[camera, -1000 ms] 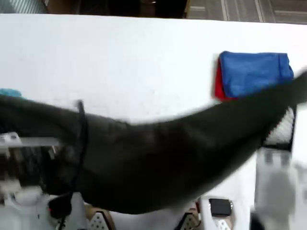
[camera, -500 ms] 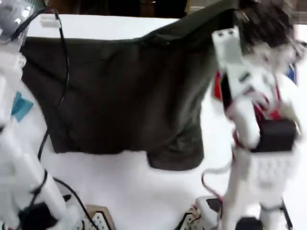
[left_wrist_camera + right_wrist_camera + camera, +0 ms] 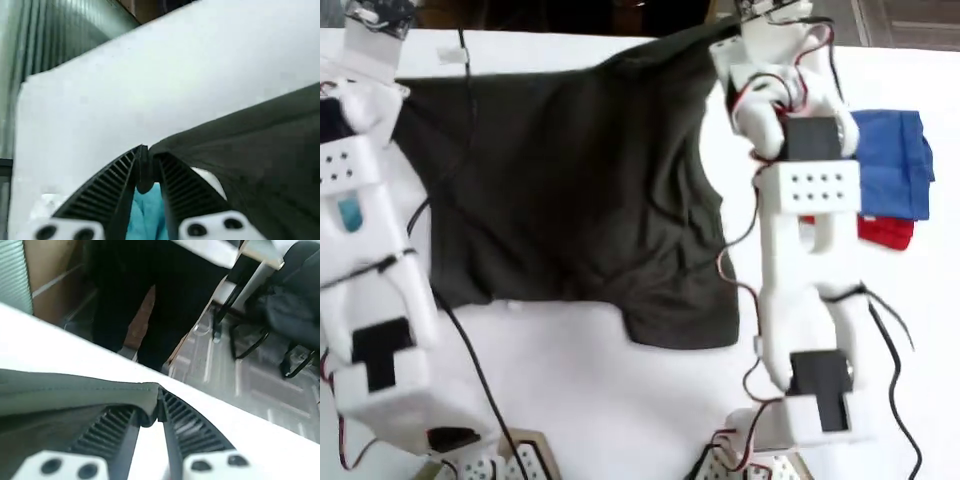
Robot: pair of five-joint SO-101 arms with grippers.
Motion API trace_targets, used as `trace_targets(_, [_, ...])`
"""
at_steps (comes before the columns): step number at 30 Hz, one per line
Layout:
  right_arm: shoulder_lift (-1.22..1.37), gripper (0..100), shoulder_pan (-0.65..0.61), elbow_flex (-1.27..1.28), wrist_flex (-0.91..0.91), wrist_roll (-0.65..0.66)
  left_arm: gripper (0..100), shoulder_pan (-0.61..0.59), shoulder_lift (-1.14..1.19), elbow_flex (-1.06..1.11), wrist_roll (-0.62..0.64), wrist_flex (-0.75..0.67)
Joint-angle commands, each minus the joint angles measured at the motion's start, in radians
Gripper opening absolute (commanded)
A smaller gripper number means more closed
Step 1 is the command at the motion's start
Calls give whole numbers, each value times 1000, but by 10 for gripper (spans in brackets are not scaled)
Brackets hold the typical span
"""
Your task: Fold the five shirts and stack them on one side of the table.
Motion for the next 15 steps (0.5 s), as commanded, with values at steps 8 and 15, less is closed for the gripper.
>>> trace_targets(8, [168,22,-22,-9,38,-2,27,14,193,-19,6,-17])
trace_targets(15, [262,22,-28,-8,111,-6,27,23,341,-25,5,126])
